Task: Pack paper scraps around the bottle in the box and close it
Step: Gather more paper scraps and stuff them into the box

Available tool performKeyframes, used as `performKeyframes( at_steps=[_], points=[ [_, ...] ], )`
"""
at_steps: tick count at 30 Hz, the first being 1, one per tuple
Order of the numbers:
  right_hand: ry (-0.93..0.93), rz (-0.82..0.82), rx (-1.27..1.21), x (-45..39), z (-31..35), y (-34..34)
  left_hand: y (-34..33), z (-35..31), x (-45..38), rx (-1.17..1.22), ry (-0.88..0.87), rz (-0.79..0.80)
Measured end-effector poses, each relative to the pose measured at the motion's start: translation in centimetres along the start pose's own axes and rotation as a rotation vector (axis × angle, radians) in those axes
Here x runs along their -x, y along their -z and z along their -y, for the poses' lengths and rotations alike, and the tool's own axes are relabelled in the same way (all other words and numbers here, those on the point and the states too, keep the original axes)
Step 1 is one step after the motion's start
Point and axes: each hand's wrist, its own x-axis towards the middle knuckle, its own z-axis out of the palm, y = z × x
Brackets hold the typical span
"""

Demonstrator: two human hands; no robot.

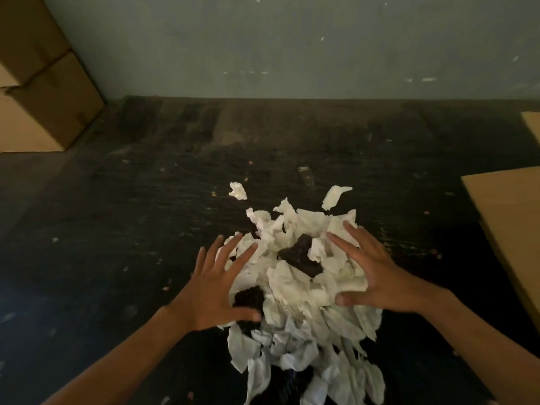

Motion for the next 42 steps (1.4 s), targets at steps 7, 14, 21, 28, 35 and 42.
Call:
performKeyframes(
  at_steps=[7,14,21,28,35,42],
  points=[
    [-0.073,0.025,0.314,-2.5,-2.2,-4.1,-5.0,-0.6,-1.5,-0.035,-0.027,0.114],
    [0.046,0.106,0.440,-8.1,-2.9,-5.7,-6.5,-0.3,-5.7,-0.149,0.018,0.193],
    [-0.161,-0.060,-0.019,-10.5,-4.2,-7.1,-8.0,-0.1,-6.9,-0.148,0.091,0.028],
    [-0.157,-0.096,-0.145,-11.8,-4.1,-6.3,-7.9,0.3,-8.9,-0.137,0.042,-0.133],
    [-0.125,-0.034,-0.045,-12.3,-3.1,-3.6,-5.6,0.3,-9.7,0.223,0.115,-0.165],
    [0.063,-0.225,-0.367,-10.1,-2.9,0.0,-2.5,-1.5,-8.8,0.334,0.326,-0.287]
  ],
)
